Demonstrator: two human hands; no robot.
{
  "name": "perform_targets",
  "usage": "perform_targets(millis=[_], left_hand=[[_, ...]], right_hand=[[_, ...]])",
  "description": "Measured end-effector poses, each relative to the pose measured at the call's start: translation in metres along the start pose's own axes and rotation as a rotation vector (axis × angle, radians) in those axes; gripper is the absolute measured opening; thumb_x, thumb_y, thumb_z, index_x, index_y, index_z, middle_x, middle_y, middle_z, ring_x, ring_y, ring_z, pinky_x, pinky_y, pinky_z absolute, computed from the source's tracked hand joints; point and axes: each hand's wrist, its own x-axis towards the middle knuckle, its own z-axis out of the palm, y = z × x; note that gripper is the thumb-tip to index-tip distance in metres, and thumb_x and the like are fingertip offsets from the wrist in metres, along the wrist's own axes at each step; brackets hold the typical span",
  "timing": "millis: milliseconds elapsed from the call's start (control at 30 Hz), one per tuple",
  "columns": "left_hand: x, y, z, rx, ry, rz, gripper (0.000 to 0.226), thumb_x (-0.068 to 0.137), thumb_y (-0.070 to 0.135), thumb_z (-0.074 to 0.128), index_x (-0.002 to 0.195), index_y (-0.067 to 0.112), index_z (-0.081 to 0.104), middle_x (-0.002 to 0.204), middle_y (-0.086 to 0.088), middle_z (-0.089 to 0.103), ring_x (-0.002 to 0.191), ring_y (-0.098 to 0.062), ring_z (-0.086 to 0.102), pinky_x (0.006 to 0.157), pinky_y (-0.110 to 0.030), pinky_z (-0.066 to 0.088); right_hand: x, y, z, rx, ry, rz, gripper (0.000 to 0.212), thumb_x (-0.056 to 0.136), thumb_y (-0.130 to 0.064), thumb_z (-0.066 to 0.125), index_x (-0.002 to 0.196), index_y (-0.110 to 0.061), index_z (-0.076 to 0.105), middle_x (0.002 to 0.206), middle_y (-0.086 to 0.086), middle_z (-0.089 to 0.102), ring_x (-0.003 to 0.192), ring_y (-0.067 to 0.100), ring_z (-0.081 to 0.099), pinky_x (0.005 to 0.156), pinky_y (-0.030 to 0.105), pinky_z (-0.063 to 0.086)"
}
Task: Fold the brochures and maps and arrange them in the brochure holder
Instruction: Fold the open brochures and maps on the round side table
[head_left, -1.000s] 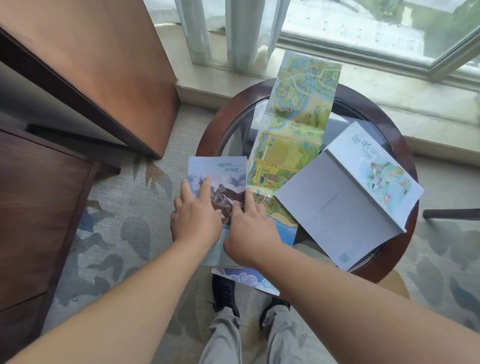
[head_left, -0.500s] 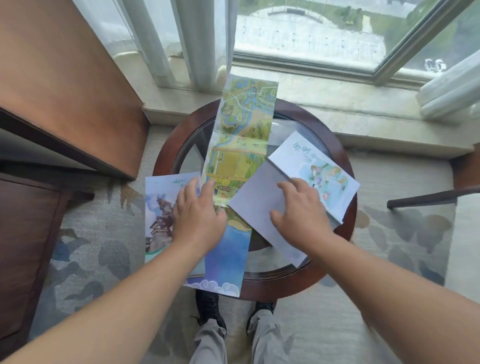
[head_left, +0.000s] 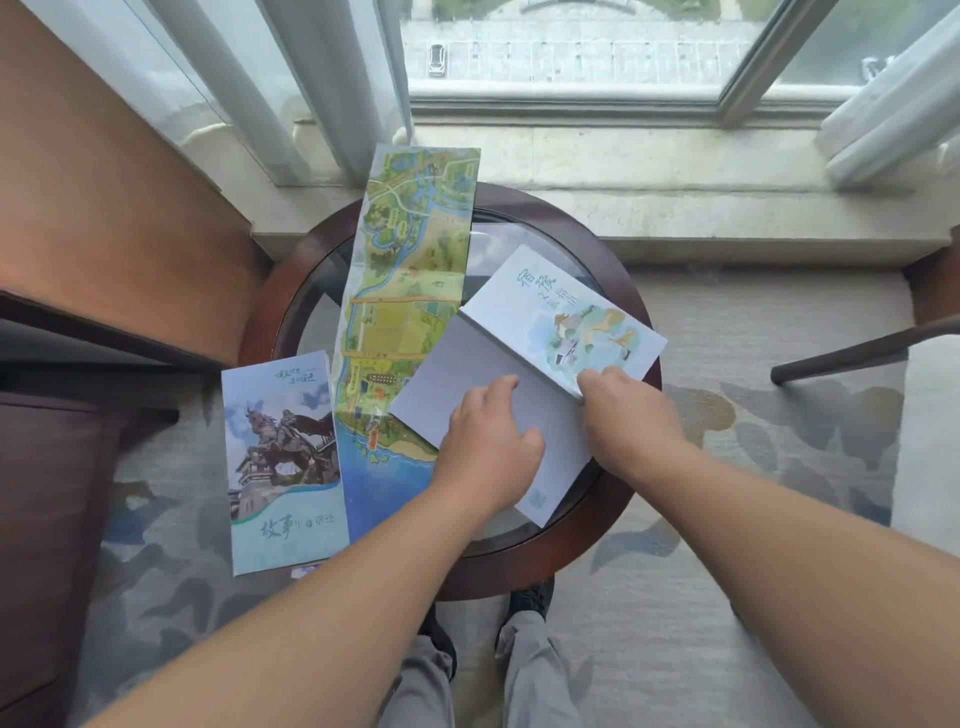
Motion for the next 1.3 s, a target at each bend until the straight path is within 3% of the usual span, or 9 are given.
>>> perform_targets(millis=[200,333,433,567,700,833,967,1100,1300], left_hand=[[0.009,0.023,-0.005,-0.183,0.099,-0.19,0.073,0.092,0.048,0.053,0.152,0.02,0.022,0.151,-0.008,0.035,0.134,-0.028,0.04,0.104,-0.039,0.037],[0.01,0.055,-0.015,-0.6,0.205,-0.285,0.059,0.09,0.046,0.058,0.139,0.02,0.038,0.135,-0.008,0.055,0.118,-0.031,0.056,0.1,-0.044,0.047],[0.008,0.072,-0.026,-0.749,0.269,-0.254,0.022,0.09,0.019,0.054,0.111,0.019,0.052,0.106,-0.003,0.065,0.098,-0.029,0.065,0.087,-0.047,0.055],[0.009,0.056,-0.04,-0.757,0.22,-0.202,0.028,0.084,0.001,0.047,0.097,0.022,0.06,0.098,-0.004,0.071,0.091,-0.029,0.069,0.08,-0.049,0.058],[0.021,0.024,-0.026,-0.811,0.036,-0.24,0.029,0.091,-0.003,0.047,0.102,0.019,0.061,0.103,-0.01,0.072,0.088,-0.031,0.071,0.075,-0.052,0.06],[0.038,0.005,0.0,-0.383,0.104,-0.305,0.023,0.092,0.003,0.045,0.109,0.015,0.055,0.106,-0.009,0.063,0.087,-0.027,0.061,0.07,-0.036,0.053],[0.038,-0.007,0.016,0.275,0.301,-0.072,0.059,0.087,0.024,0.057,0.141,0.016,0.035,0.133,-0.008,0.043,0.122,-0.031,0.039,0.099,-0.041,0.037],[0.07,0.001,0.028,0.417,0.262,0.212,0.075,0.093,0.042,0.05,0.154,0.017,0.015,0.162,-0.011,0.012,0.149,-0.027,0.005,0.12,-0.04,0.007],[0.11,-0.001,0.064,0.675,0.304,0.2,0.083,0.089,0.066,0.003,0.154,0.016,-0.014,0.162,-0.015,-0.018,0.148,-0.029,-0.022,0.118,-0.049,-0.016]], right_hand=[[-0.008,0.003,-0.011,0.086,0.056,-0.117,0.015,0.093,-0.013,0.044,0.087,-0.019,0.031,0.088,0.002,0.043,0.074,0.031,0.053,0.054,0.033,0.027],[-0.036,-0.014,-0.039,0.231,0.153,-0.233,0.01,0.091,-0.019,0.048,0.09,-0.02,0.038,0.077,-0.003,0.046,0.073,0.033,0.055,0.052,0.034,0.029],[-0.059,-0.029,-0.052,0.307,0.192,-0.283,0.01,0.097,-0.025,0.047,0.103,-0.018,0.048,0.096,0.002,0.058,0.088,0.03,0.06,0.061,0.036,0.036],[-0.071,-0.026,-0.05,0.34,0.154,-0.336,0.025,0.096,-0.044,0.048,0.1,-0.02,0.046,0.102,-0.001,0.055,0.096,0.025,0.052,0.074,0.038,0.04],[-0.045,-0.006,-0.029,0.208,0.07,-0.216,0.053,0.09,-0.045,0.058,0.135,-0.024,0.039,0.153,0.002,0.03,0.135,0.025,0.035,0.104,0.04,0.039],[-0.016,0.021,0.007,0.048,-0.101,-0.141,0.086,0.086,-0.043,0.067,0.153,-0.025,0.015,0.163,0.006,0.006,0.147,0.029,0.014,0.114,0.042,0.031],[-0.004,0.032,0.027,-0.015,-0.084,-0.16,0.098,0.08,-0.048,0.071,0.154,-0.028,0.01,0.16,0.007,0.01,0.144,0.03,0.015,0.115,0.042,0.026],[0.026,0.034,0.015,-0.04,0.007,-0.214,0.118,0.074,-0.052,0.077,0.157,-0.02,0.0,0.164,0.005,-0.01,0.151,0.027,-0.005,0.122,0.044,0.009],[0.052,0.034,0.014,-0.128,-0.125,-0.239,0.133,0.069,-0.057,0.078,0.156,-0.012,-0.012,0.164,0.006,-0.02,0.152,0.017,-0.011,0.122,0.04,-0.002]])
